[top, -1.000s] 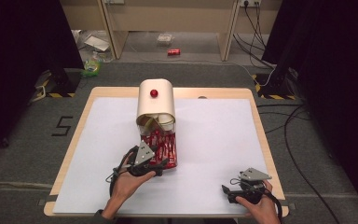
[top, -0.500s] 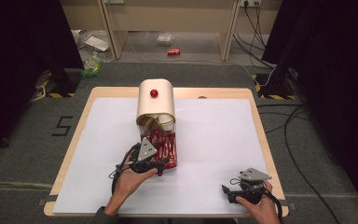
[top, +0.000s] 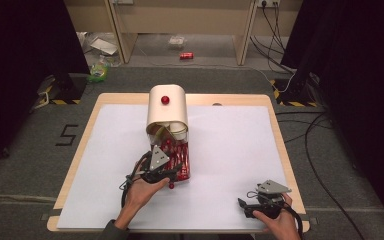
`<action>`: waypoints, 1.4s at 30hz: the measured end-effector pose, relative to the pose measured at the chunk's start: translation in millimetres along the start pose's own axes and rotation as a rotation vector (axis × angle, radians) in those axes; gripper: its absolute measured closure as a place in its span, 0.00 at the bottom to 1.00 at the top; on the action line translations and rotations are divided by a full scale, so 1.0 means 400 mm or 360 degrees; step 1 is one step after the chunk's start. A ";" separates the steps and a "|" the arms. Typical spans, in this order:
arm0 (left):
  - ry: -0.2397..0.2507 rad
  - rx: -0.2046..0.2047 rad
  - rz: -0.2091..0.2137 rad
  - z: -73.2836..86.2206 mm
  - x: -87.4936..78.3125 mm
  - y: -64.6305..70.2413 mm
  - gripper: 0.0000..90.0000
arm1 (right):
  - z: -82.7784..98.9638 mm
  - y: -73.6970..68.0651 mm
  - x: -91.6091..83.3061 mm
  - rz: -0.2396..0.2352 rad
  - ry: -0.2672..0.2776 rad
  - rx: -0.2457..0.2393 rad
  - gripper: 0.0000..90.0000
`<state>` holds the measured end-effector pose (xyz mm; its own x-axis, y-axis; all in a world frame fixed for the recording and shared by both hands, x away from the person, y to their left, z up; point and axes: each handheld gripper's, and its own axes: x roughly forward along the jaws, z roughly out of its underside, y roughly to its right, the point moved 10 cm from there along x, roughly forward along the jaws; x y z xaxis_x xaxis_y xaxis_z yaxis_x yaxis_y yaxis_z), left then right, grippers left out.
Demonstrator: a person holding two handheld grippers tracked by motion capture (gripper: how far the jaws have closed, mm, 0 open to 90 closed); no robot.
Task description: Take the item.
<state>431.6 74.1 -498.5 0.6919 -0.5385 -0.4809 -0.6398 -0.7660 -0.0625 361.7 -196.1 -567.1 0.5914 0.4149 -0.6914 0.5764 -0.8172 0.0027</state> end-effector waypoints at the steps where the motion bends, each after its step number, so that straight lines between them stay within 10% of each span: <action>1: -0.0001 -0.0004 -0.0001 -0.001 0.001 0.000 0.47 | 0.000 0.000 0.000 -0.0001 -0.0002 0.0002 0.11; 42: -0.0079 -0.0015 -0.0017 0.013 0.042 0.012 0.89 | 0.000 0.000 0.000 0.0000 0.0001 -0.0001 0.11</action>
<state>438.4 63.2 -511.4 0.6809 -0.5125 -0.5232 -0.6292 -0.7749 -0.0598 361.7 -196.1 -567.1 0.5916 0.4153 -0.6910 0.5768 -0.8169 0.0028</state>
